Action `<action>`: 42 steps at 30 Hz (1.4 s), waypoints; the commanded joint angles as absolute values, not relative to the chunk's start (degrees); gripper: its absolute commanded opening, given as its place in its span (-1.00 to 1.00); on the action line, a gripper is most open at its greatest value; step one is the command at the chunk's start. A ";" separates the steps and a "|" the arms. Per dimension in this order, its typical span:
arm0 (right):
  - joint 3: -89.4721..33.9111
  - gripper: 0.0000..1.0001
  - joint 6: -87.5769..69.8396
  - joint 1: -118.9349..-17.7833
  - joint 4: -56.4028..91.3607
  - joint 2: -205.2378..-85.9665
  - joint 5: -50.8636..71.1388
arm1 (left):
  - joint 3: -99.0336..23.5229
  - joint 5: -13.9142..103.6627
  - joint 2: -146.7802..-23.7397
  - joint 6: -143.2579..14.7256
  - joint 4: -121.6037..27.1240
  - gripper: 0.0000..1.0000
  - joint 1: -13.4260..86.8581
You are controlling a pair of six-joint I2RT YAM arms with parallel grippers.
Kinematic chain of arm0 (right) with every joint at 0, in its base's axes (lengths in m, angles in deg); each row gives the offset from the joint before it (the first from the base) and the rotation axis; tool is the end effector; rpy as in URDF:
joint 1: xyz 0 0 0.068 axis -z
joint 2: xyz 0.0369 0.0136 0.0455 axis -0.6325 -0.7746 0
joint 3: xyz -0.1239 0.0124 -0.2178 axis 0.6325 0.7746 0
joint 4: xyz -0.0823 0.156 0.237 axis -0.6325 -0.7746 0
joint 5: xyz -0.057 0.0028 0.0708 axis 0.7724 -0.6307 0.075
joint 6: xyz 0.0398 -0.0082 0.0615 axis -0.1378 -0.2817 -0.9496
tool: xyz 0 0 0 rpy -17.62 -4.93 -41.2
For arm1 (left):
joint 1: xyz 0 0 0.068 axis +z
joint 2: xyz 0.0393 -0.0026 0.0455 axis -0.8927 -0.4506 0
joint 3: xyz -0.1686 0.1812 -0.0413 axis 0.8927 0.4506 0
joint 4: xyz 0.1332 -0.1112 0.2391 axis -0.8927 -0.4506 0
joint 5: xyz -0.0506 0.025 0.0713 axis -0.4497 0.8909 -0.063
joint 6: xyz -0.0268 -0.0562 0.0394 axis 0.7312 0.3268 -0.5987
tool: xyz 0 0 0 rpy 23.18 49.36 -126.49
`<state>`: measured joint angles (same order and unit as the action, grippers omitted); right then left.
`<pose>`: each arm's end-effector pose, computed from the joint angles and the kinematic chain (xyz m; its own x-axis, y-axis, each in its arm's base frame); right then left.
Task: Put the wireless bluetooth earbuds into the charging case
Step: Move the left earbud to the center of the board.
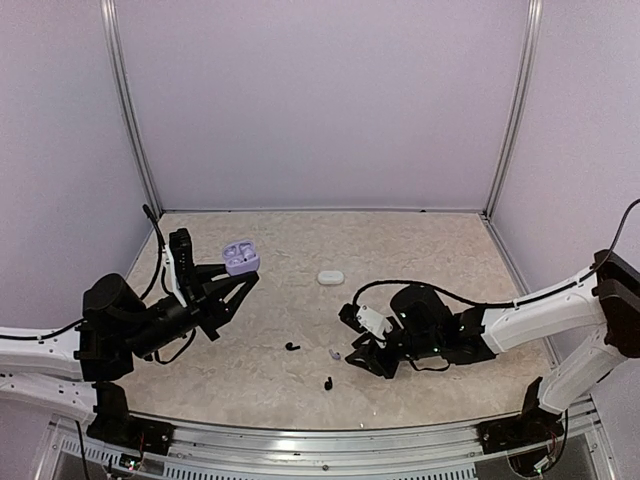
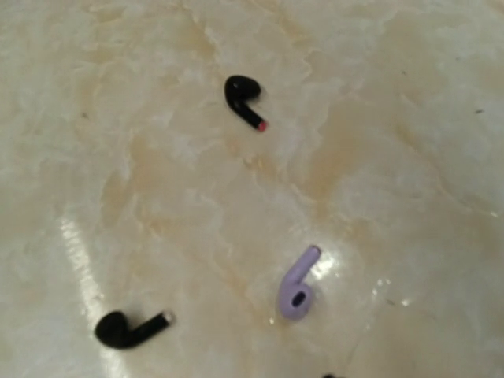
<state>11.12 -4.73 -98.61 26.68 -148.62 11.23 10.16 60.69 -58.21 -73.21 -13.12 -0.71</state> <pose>0.1646 0.2919 0.1027 -0.3605 -0.5181 -0.7756 -0.8844 0.4542 0.1077 0.1271 -0.2414 0.2623 0.0538 -0.2138 -0.9754 0.8374 0.5418 -0.0725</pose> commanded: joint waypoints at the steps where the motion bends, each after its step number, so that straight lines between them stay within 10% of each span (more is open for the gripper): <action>1: 13.12 -0.27 -3.88 -98.08 39.29 -152.49 10.34 | 10.83 60.95 -58.37 -73.04 -12.31 -1.00 -0.24; 42: -0.28 -0.44 -2.75 -98.38 37.95 -170.86 -0.41 | 11.34 59.55 -57.53 -73.76 -12.94 -1.00 1.81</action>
